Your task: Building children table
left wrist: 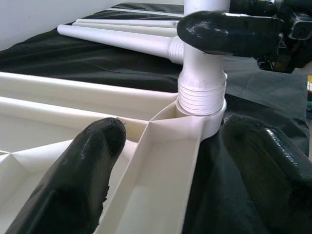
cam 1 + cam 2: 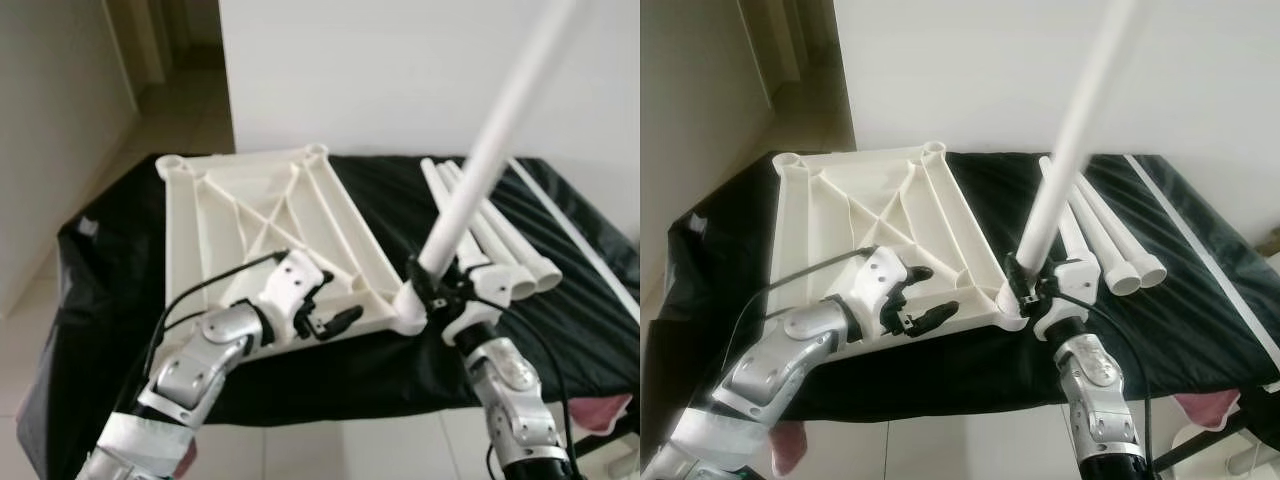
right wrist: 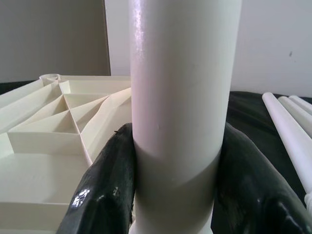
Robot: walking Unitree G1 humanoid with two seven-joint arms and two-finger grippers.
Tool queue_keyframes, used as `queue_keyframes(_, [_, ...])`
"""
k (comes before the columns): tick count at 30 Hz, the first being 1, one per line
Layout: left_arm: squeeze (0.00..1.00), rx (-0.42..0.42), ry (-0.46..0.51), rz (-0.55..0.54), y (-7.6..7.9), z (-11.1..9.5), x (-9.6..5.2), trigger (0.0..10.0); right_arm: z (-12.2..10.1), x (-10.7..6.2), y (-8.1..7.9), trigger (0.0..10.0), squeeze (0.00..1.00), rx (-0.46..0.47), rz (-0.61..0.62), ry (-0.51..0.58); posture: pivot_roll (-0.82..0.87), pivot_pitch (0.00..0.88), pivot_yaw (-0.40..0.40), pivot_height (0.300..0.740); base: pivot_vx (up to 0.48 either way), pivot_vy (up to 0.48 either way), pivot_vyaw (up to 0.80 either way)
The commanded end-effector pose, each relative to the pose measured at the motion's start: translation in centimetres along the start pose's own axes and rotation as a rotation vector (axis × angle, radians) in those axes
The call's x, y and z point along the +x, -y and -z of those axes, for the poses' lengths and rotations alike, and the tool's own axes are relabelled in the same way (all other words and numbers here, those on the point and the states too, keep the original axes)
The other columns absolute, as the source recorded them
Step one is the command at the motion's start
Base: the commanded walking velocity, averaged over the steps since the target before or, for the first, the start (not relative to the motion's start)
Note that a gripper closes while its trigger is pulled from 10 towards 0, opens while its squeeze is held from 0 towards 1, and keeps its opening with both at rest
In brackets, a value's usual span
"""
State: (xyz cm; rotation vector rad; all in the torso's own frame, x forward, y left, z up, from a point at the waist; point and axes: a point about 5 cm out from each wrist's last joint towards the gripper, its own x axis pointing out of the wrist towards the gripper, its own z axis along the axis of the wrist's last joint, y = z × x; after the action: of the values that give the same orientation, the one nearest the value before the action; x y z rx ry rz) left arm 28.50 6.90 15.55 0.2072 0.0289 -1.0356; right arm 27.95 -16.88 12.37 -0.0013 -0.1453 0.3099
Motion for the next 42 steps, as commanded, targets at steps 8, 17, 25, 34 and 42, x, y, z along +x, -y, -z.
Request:
queue_keyframes(8, [0.0,-0.008,-0.006,0.043,0.2,0.0,-0.3,10.0,4.1,-2.1,-0.6,10.0,0.0,0.035,-0.016,-0.202,0.08,0.0,-0.024,0.74,0.0,0.0,0.0])
queue_keyframes(17, [0.0,-0.005,-0.008,0.04,0.0,0.0,-0.4,10.0,4.0,-3.3,1.2,10.0,0.0,0.265,0.144,-0.102,0.08,0.0,-0.019,0.74,0.0,0.0,0.0])
queue_keyframes(25, [0.0,-0.001,-0.006,0.043,-0.2,-0.2,-0.4,10.0,4.0,-3.9,0.9,10.0,0.0,0.273,0.166,-0.071,0.07,0.0,-0.012,0.74,0.0,0.0,0.0])
queue_keyframes(34, [0.0,0.003,-0.005,0.046,-0.2,-0.3,-0.4,10.0,4.4,-4.1,-0.4,10.0,0.0,0.057,0.015,-0.11,0.07,0.0,-0.007,0.74,0.0,0.0,0.0])
queue_keyframes(42, [0.0,0.004,-0.005,0.043,-0.2,-0.4,-0.5,10.0,4.8,-4.4,-0.6,10.0,0.0,0.026,-0.026,-0.121,0.08,0.0,-0.009,0.74,0.0,0.0,0.0])
